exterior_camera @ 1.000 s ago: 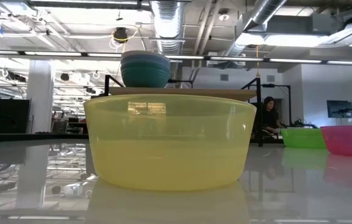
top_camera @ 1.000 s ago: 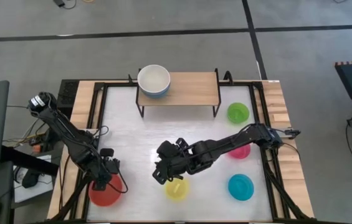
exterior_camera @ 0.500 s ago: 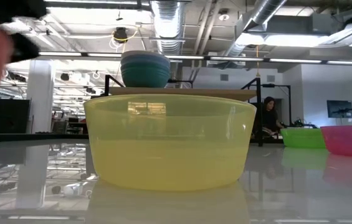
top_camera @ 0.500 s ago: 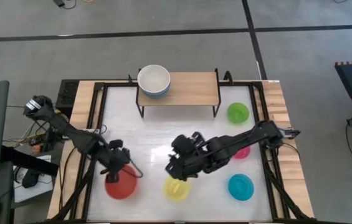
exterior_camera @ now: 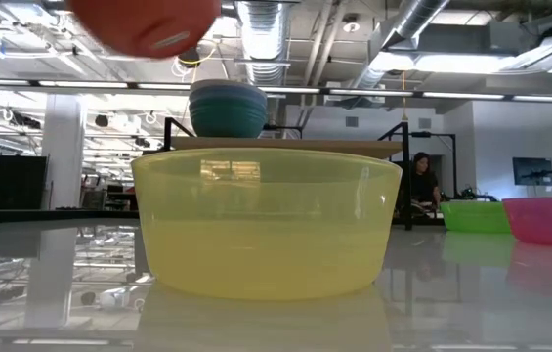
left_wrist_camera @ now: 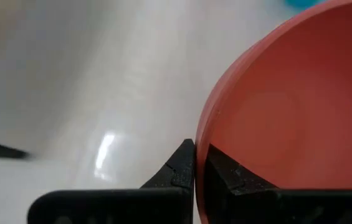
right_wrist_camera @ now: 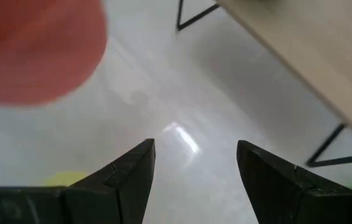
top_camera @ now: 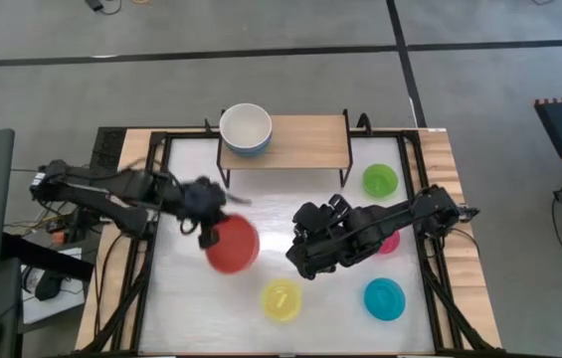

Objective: Place and stack bowls onto a shelf
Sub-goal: Stack the pink bowl on top of the gray bowl on the shelf

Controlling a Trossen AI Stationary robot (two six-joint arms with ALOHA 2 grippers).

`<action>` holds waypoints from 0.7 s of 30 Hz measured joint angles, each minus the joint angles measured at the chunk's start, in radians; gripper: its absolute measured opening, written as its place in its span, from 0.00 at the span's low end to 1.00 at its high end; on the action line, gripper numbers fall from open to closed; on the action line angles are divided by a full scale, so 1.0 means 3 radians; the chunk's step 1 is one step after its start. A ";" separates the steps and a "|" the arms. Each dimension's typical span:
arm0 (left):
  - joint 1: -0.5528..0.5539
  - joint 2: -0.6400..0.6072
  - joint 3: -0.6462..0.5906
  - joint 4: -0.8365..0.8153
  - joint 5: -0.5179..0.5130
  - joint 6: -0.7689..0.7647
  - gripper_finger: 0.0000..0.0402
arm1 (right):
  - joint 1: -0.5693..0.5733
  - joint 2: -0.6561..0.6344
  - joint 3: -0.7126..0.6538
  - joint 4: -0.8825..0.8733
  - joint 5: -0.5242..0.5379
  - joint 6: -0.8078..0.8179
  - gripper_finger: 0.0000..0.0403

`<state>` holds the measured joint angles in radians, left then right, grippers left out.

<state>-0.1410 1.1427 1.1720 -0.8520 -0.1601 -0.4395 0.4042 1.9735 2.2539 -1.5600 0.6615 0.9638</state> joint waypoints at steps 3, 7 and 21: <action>0.0296 0.0016 0.0332 -0.0060 -0.0035 0.0180 0.00 | -0.0050 -0.0080 0.0000 -0.0059 0.0032 -0.0147 0.63; 0.0758 0.0078 0.0742 -0.0143 -0.0097 0.0306 0.00 | -0.0139 -0.0274 0.0000 -0.0073 0.0042 -0.0479 0.63; 0.2319 0.1181 0.2271 -0.0695 -0.0215 0.0630 0.00 | -0.0774 -0.0872 -0.0103 -0.0047 -0.0015 -0.1763 0.63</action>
<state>0.5547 1.4971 1.8532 -1.0605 -0.2245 -0.2506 0.1719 1.7119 2.2230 -1.5743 0.6569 0.4348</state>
